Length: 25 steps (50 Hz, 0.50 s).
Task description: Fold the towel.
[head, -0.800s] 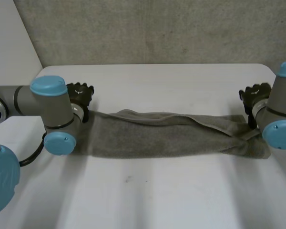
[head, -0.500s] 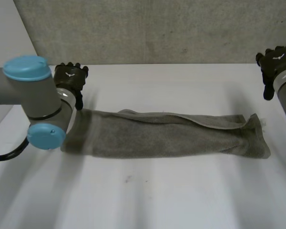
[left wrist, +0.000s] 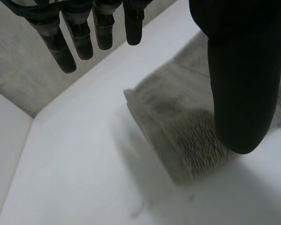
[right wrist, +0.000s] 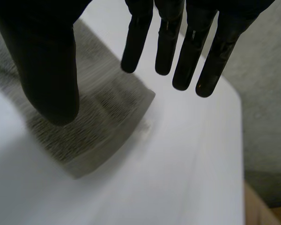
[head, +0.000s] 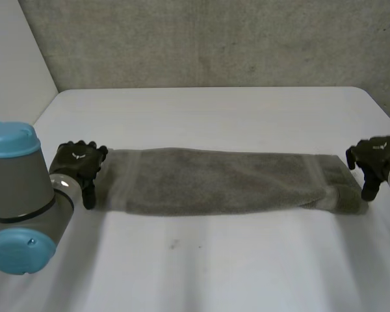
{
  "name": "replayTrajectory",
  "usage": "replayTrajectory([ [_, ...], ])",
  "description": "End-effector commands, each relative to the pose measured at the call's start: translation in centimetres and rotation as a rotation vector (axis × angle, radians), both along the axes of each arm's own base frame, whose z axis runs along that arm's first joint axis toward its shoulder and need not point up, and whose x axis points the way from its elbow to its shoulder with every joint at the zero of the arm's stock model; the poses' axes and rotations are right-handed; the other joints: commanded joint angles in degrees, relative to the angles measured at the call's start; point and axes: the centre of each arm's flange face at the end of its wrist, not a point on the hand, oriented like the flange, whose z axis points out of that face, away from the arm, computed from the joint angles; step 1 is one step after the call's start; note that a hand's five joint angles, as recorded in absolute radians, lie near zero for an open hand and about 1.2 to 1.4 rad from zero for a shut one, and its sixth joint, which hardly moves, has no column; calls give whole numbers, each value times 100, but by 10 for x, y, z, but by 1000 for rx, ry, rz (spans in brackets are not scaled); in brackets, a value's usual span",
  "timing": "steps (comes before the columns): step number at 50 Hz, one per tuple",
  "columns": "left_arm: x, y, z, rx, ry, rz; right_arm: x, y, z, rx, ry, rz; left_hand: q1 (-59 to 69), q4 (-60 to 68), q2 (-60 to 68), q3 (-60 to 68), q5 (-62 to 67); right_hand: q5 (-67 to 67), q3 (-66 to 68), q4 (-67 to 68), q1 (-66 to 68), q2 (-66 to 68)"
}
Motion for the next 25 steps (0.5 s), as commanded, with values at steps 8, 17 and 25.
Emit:
replayTrajectory([
  [8,5,-3,-23,-37,10,14,-13,-3,-53,63,-177,-75,162,157,147,155,128,-355,-448,-445,-797,-475],
  [17,4,-6,-33,-37,10,15,-19,-12,-68,63,-195,-103,162,158,147,155,128,1086,993,996,644,966],
  [25,5,-5,-34,-32,8,16,-49,-40,-66,-58,-139,-200,128,124,113,122,94,5022,4929,4932,4580,4902],
])
